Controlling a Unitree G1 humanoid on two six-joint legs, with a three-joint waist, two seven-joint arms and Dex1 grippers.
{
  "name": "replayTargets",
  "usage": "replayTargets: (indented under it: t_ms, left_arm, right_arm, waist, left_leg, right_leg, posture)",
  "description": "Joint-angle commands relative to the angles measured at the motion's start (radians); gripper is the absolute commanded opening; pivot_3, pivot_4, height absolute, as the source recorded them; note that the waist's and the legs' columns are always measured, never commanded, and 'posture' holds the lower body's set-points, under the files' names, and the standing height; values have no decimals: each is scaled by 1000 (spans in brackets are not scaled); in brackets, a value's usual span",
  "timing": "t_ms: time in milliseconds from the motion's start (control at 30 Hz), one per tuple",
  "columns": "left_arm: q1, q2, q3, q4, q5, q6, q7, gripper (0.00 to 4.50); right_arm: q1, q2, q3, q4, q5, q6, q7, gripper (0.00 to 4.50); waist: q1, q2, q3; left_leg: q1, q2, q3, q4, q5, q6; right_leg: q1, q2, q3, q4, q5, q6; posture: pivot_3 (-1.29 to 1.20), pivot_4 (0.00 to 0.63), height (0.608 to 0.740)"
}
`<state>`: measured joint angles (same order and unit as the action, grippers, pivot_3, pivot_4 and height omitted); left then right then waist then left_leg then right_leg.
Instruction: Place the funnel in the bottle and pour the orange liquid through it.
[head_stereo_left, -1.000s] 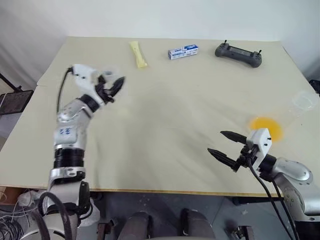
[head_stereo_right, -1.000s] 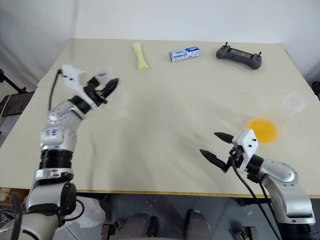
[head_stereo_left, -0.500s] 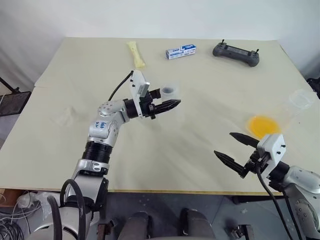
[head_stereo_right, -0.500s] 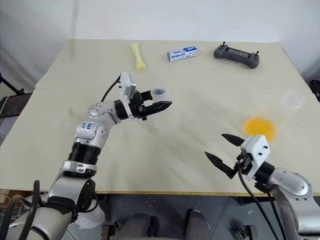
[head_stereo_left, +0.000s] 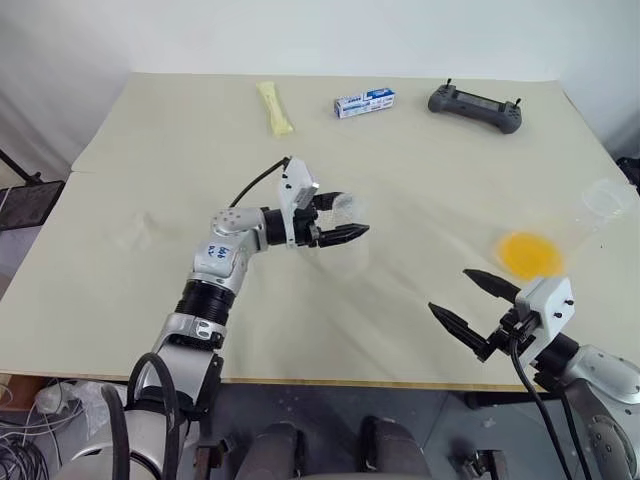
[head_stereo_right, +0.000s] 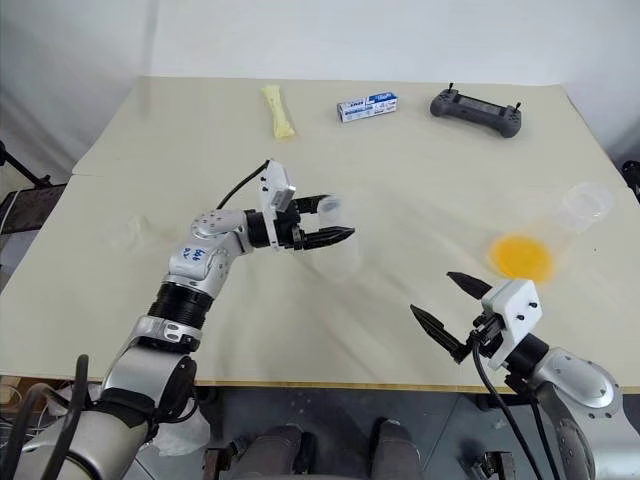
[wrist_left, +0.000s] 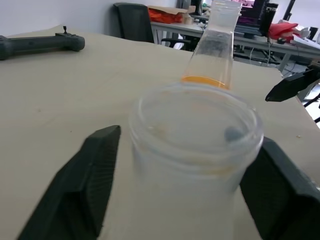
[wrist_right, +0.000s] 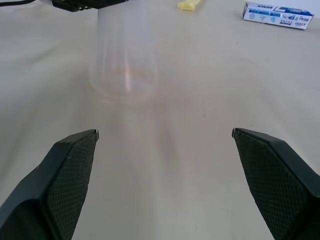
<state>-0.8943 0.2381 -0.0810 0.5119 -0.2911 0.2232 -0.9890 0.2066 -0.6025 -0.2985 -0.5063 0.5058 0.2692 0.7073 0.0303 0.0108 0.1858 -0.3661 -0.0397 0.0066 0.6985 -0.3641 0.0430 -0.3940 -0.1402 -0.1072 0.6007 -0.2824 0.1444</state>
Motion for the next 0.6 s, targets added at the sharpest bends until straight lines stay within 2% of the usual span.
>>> replayTargets:
  t_ms: [33, 367, 600]
  left_arm:
    - [-19, -3, 13, -62, -30, 36, -17, 4473]
    - [70, 70, 58, -229, -89, 195, -13, 4473]
    - [148, 190, 95, -354, -129, 294, -26, 4473]
  right_arm:
    - [1, 4, -16, -33, 6, -15, -7, 4500]
    - [-3, -17, -26, -24, 11, -16, 19, 4500]
    - [-30, -51, -36, 11, 22, -10, 62, 4500]
  waist:
    - [0, 0, 0]
    - [-4, 0, 0]
    - [-4, 0, 0]
  left_leg:
    - [0, 0, 0, 0, 0, 0]
    - [0, 0, -1, 0, 0, 0]
    - [0, 0, -2, 1, 0, 0]
  right_leg:
    - [0, 0, 0, 0, 0, 0]
    - [0, 0, 0, 1, 0, 0]
    - [0, 0, 0, 1, 0, 0]
  posture:
    - [0, 150, 740]
    - [0, 150, 740]
    - [0, 150, 740]
